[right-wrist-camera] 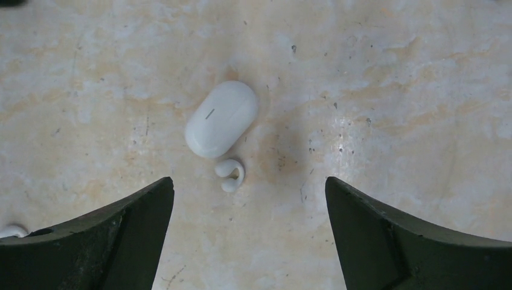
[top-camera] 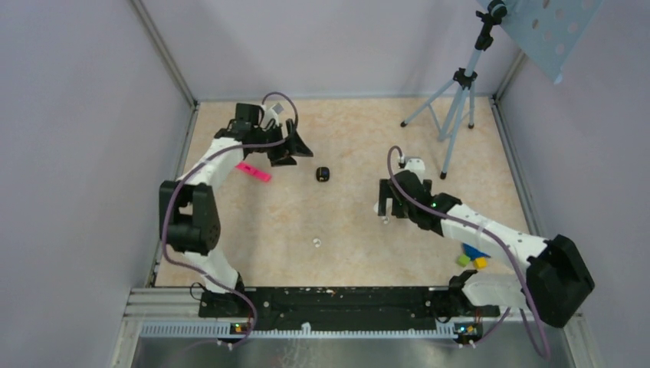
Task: Insert the wireless bluetooth earbuds into the charging case
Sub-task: Pick up the charging case from the center of the board, then pass from the right arm to the left
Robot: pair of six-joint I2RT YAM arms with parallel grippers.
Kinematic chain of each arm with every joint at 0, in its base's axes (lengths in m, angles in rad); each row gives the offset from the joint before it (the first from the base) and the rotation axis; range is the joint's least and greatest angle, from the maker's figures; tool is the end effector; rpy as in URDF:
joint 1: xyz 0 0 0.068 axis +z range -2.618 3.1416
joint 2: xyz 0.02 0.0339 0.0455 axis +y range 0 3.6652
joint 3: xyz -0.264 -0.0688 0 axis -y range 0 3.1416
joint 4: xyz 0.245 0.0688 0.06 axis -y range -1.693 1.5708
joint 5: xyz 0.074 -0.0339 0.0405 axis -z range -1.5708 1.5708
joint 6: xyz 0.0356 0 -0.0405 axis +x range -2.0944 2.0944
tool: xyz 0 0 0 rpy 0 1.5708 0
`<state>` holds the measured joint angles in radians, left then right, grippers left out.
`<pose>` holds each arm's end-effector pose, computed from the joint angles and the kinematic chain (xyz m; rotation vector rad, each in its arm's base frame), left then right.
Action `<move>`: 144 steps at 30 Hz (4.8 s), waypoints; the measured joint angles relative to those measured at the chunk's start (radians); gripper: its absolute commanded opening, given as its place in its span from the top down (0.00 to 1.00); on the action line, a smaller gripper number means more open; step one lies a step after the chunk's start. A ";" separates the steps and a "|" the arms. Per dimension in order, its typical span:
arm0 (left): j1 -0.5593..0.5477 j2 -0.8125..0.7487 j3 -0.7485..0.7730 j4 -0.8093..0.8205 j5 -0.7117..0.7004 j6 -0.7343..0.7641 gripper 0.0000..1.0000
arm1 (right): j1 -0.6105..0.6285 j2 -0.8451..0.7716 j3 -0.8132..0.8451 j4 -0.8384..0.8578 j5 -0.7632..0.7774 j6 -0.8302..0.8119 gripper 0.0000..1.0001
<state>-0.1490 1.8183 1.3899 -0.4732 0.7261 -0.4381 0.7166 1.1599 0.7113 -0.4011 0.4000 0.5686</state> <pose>0.3870 -0.0820 0.2433 -0.0330 2.4937 -1.1478 0.1839 0.1418 0.2231 0.0053 2.3395 0.1485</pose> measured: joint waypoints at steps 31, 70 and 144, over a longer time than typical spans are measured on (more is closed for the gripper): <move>-0.009 -0.539 -0.558 0.177 0.279 -0.109 0.11 | -0.158 0.332 0.179 0.046 -0.337 -0.283 0.22; -0.009 -0.560 -0.593 0.180 0.253 -0.112 0.12 | -0.225 0.365 -0.070 0.484 -0.350 0.377 0.81; -0.253 -0.587 -0.470 0.589 0.359 -0.371 0.75 | -0.099 0.312 -0.116 1.649 -1.211 0.627 1.00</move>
<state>-0.4015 1.2316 0.9203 0.1158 1.0855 -0.8089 0.6178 1.4723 0.5953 1.2480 -0.8108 1.1954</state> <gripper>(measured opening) 0.330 0.262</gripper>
